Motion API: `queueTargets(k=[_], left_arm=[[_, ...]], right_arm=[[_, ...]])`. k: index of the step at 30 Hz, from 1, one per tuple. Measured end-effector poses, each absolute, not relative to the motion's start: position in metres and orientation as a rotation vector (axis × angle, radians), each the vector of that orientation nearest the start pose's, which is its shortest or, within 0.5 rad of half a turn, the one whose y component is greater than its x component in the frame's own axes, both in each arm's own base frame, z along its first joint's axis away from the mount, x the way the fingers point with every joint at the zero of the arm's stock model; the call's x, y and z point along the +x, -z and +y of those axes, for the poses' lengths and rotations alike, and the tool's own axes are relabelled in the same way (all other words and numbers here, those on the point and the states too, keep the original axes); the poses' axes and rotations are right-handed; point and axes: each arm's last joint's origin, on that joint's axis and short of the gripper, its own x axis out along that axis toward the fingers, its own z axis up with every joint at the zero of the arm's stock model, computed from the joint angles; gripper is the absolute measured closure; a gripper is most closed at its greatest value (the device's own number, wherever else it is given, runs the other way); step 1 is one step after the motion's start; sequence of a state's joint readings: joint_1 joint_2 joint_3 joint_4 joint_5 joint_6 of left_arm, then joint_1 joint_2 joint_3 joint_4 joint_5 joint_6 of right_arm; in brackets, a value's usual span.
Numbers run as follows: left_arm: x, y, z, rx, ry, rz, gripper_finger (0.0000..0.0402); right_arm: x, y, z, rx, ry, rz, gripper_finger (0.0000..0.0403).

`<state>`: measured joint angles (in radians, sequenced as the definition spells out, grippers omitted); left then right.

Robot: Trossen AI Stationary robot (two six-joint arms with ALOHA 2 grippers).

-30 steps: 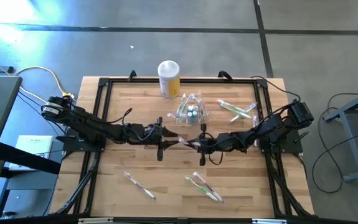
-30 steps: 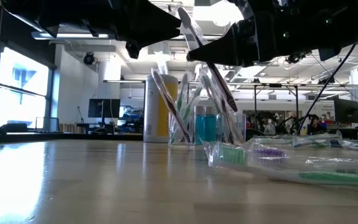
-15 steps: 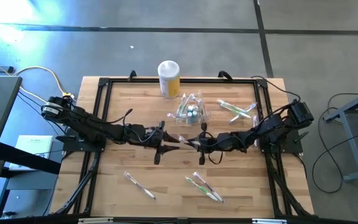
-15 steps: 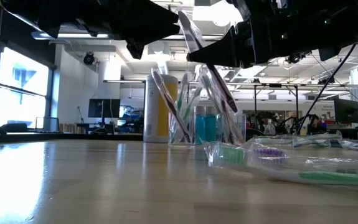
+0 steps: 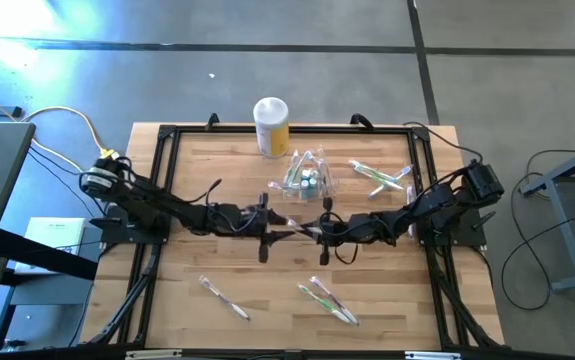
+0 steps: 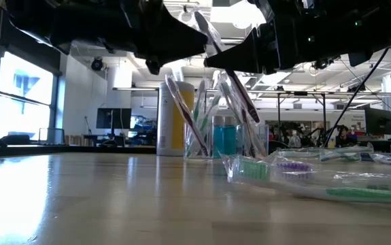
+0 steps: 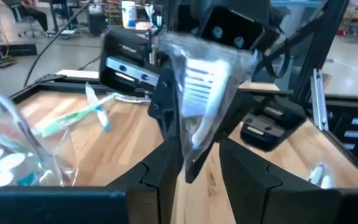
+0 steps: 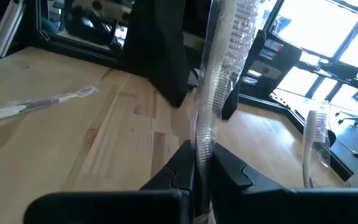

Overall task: Pick & Place toothbrushing station
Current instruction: Put the purple toothbrush into the transparent organizer

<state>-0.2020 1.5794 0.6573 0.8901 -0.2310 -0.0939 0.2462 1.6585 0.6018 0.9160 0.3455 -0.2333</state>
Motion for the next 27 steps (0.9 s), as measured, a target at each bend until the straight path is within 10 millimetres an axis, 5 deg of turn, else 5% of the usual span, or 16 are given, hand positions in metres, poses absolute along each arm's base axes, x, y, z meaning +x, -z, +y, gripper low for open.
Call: queueTargets(k=[20,27], left_arm=[[0.329,-0.211,-0.061,0.007,-0.017,0.049,0.0291],[0.329,-0.211,-0.061,0.011,-0.020,0.057,0.0376]], right_arm=[[0.303,-0.168,0.066,-0.278,0.077,0.159,0.0387],[0.303,-0.168,0.066,-0.276,0.073,0.160,0.0386]])
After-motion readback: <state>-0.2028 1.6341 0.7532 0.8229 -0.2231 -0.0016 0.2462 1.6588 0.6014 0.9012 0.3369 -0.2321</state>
